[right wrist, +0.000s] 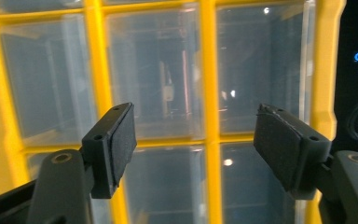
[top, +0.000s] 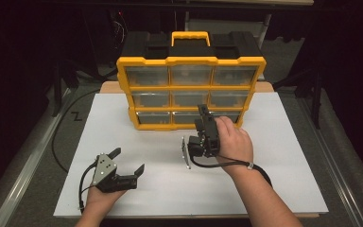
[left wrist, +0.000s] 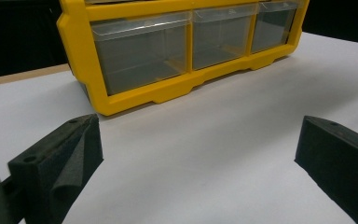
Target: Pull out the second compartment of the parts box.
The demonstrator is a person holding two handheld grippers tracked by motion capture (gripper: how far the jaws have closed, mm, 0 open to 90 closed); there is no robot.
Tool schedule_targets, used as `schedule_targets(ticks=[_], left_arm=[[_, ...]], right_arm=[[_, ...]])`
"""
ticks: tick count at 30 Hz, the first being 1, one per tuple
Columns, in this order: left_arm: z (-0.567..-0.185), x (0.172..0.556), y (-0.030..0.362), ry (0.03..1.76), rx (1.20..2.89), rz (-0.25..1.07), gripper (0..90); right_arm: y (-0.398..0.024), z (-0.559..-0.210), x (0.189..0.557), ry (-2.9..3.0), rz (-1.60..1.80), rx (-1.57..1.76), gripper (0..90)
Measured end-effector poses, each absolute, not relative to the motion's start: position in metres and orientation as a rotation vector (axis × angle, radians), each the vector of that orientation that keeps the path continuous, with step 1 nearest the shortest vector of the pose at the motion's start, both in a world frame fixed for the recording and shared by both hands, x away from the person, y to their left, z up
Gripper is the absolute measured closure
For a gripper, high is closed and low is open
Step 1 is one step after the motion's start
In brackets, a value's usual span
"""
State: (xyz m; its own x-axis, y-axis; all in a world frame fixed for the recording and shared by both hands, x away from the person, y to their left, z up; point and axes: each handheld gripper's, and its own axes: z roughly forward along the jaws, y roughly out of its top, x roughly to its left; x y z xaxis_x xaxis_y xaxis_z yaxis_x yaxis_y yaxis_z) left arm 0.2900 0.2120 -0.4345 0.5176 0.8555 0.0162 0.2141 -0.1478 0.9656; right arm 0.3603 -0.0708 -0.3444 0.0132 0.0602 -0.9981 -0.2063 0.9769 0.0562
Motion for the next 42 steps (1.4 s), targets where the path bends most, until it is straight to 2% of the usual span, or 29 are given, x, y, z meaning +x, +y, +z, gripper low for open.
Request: schedule_targets(ticks=[4,12,17,25,30,42], left_arm=[[-0.434,0.29,0.212,0.92,1.658,0.724,1.3],[-0.434,0.29,0.212,0.918,1.658,0.72,1.4],[-0.435,0.291,0.213,0.922,1.657,0.715,1.3],[-0.435,0.29,0.212,0.92,1.657,0.708,1.4],[-0.435,0.291,0.212,0.922,1.657,0.707,1.4],[-0.435,0.291,0.213,0.922,1.656,0.705,1.5]], right_arm=[[-0.067,-0.331,0.364,1.53,0.211,-0.104,36.0],[-0.056,-0.303,0.378,1.497,0.221,-0.077,47.4],[-0.051,-0.293,0.388,1.486,0.218,-0.066,49.8],[-0.047,-0.281,0.405,1.465,0.205,-0.042,58.1],[-0.046,-0.274,0.415,1.471,0.189,-0.03,59.9],[-0.038,-0.263,0.42,1.457,0.178,-0.031,72.6]])
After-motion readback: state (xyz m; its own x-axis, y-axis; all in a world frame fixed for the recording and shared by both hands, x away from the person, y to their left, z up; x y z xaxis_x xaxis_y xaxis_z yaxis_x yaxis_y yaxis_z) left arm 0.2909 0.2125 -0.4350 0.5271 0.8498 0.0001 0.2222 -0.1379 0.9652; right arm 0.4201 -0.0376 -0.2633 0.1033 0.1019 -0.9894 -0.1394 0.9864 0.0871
